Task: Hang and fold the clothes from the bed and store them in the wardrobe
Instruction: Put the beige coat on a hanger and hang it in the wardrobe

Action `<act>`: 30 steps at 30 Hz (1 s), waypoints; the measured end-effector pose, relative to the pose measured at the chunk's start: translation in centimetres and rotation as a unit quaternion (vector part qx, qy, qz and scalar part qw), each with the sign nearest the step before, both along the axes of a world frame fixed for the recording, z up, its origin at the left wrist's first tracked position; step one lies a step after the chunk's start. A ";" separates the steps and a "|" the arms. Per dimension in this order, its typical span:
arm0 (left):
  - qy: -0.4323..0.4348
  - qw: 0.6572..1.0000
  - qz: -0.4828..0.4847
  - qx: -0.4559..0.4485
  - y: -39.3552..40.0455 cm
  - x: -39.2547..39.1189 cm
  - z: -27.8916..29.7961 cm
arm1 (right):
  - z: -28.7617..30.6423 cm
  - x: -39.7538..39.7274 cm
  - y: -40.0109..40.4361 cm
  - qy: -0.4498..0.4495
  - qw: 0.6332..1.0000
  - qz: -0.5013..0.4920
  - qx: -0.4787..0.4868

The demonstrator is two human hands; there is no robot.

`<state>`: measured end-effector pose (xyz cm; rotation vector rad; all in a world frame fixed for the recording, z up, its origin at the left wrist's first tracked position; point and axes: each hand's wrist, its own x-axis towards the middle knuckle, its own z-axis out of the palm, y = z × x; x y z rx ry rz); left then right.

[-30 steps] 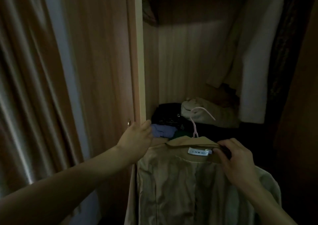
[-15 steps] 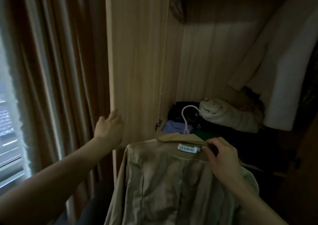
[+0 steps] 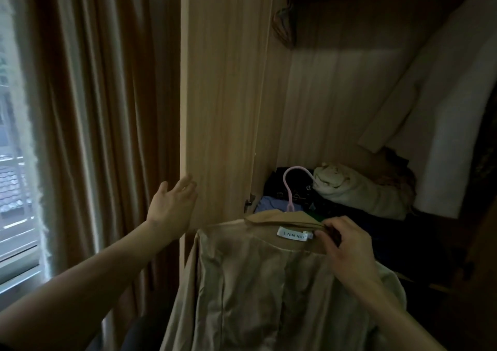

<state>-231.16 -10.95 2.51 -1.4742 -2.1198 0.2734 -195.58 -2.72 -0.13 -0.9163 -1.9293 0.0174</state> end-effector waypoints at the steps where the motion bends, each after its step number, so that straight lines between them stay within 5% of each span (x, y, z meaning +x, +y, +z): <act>1: -0.002 1.000 -0.005 0.003 0.1 0.0 -0.1 | 0.0 0.3 0.1 0.001 1.000 -0.002 0.001; 14: -0.115 0.991 -0.005 0.062 1.5 3.4 1.4 | 1.1 4.2 0.6 -0.005 1.000 -0.022 0.012; 19: -0.319 0.909 -0.251 0.093 1.1 9.7 3.7 | 2.2 5.8 1.3 -0.001 0.999 -0.035 0.024; 22: -0.275 0.864 -0.399 0.133 1.1 13.9 3.7 | 3.1 6.9 1.9 -0.004 0.999 -0.032 0.036; 30: -0.170 0.819 -0.486 0.253 4.6 19.3 4.2 | 6.3 11.6 4.0 0.047 0.995 -0.014 0.087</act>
